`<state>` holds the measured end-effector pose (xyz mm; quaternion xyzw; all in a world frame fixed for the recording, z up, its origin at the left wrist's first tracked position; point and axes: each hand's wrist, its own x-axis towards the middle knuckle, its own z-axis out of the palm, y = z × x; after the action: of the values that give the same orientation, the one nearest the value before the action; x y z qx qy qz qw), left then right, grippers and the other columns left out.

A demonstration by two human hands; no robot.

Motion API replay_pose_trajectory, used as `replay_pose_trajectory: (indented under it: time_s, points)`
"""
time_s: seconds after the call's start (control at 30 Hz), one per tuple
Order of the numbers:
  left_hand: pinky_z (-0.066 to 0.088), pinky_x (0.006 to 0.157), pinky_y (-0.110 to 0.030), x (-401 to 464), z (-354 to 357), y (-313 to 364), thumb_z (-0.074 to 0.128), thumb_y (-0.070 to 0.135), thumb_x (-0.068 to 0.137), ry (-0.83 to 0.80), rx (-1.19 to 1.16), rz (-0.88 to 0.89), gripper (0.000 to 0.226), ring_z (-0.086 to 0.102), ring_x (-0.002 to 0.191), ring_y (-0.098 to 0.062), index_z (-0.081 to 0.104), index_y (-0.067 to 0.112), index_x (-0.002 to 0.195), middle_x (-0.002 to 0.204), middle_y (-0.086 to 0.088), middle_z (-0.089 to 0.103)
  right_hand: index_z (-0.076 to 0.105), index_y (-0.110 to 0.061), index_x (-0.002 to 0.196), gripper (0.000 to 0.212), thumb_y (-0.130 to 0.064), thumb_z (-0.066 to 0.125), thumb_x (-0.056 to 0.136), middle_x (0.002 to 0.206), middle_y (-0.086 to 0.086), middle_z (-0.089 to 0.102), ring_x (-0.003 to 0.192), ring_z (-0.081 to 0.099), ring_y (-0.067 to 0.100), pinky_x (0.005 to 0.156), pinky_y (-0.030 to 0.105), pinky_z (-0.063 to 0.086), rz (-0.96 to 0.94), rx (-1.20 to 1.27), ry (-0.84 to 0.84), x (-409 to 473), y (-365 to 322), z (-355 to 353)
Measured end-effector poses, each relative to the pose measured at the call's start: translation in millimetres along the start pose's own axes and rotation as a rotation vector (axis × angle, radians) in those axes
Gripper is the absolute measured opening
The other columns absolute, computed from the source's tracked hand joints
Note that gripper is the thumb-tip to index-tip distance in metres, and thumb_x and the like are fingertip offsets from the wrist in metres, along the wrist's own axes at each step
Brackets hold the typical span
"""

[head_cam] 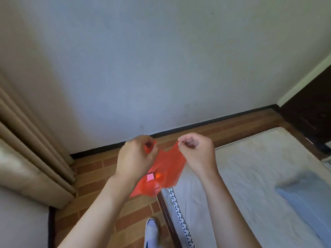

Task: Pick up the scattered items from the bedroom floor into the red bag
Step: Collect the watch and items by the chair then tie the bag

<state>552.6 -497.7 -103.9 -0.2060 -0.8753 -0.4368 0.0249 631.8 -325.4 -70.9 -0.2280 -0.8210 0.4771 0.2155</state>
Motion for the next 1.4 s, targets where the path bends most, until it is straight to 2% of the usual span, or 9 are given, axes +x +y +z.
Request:
replay_pose_trajectory:
  time_s: [0.1,0.4,0.57,0.73,1.1,1.2,1.3,1.4]
  points:
    - [0.046,0.061,-0.027,28,-5,-22,0.071,0.032,0.086,0.060,0.039,-0.062,0.007,0.059,0.067,-0.009,0.069,0.029,0.080,0.070,0.018,0.061,0.077,-0.019,0.080,0.023,0.004,0.073,0.081,0.075,-0.006,0.075,0.070,0.070,0.010,0.069,0.020,0.055,-0.025,0.026,-0.078,41,3,34]
    - [0.052,0.062,-0.031,108,-3,-74,0.071,0.032,0.086,0.173,0.156,-0.314,0.010,0.063,0.068,-0.010,0.071,0.028,0.077,0.069,0.018,0.065,0.079,-0.020,0.082,0.022,0.002,0.074,0.082,0.075,-0.008,0.074,0.069,0.066,0.005,0.068,0.017,0.052,-0.058,0.083,-0.347,150,22,113]
    - [0.052,0.062,-0.030,136,0,-95,0.071,0.032,0.086,0.230,0.161,-0.386,0.012,0.063,0.066,-0.009,0.071,0.028,0.075,0.067,0.020,0.065,0.077,-0.022,0.079,0.024,0.001,0.073,0.081,0.071,-0.012,0.072,0.065,0.065,0.004,0.065,0.015,0.048,-0.076,0.090,-0.422,192,32,148]
    - [0.052,0.060,-0.031,161,-4,-125,0.069,0.034,0.088,0.250,0.184,-0.441,0.018,0.062,0.064,-0.011,0.066,0.026,0.071,0.066,0.017,0.064,0.076,-0.024,0.078,0.026,0.002,0.073,0.082,0.073,-0.010,0.073,0.067,0.066,0.007,0.066,0.020,0.052,-0.078,0.086,-0.427,225,39,180]
    - [0.049,0.058,-0.029,228,-14,-237,0.072,0.030,0.086,0.131,0.177,-0.443,0.015,0.061,0.063,-0.013,0.067,0.028,0.072,0.064,0.017,0.062,0.078,-0.025,0.084,0.025,-0.001,0.074,0.086,0.079,-0.018,0.073,0.081,0.069,0.003,0.072,0.012,0.049,0.017,-0.071,-0.430,261,49,290]
    - [0.042,0.058,-0.025,245,-15,-275,0.072,0.030,0.086,0.089,0.172,-0.464,0.010,0.056,0.063,-0.010,0.070,0.028,0.076,0.069,0.017,0.064,0.076,-0.027,0.081,0.028,0.001,0.073,0.084,0.080,-0.018,0.073,0.081,0.069,0.004,0.073,0.015,0.050,0.033,-0.105,-0.423,269,55,329]
    - [0.037,0.056,-0.020,259,-9,-317,0.072,0.031,0.086,0.056,0.165,-0.479,0.008,0.053,0.063,-0.005,0.071,0.031,0.078,0.070,0.020,0.062,0.073,-0.031,0.078,0.029,-0.003,0.073,0.086,0.077,-0.022,0.071,0.080,0.067,0.000,0.068,0.012,0.050,0.078,-0.149,-0.437,283,67,369]
    - [0.040,0.058,-0.019,272,4,-355,0.072,0.030,0.087,0.008,0.164,-0.511,0.006,0.057,0.067,-0.003,0.072,0.031,0.081,0.076,0.019,0.066,0.075,-0.028,0.084,0.019,-0.008,0.074,0.087,0.077,-0.018,0.071,0.080,0.066,-0.003,0.068,0.010,0.050,0.092,-0.191,-0.443,297,88,409]
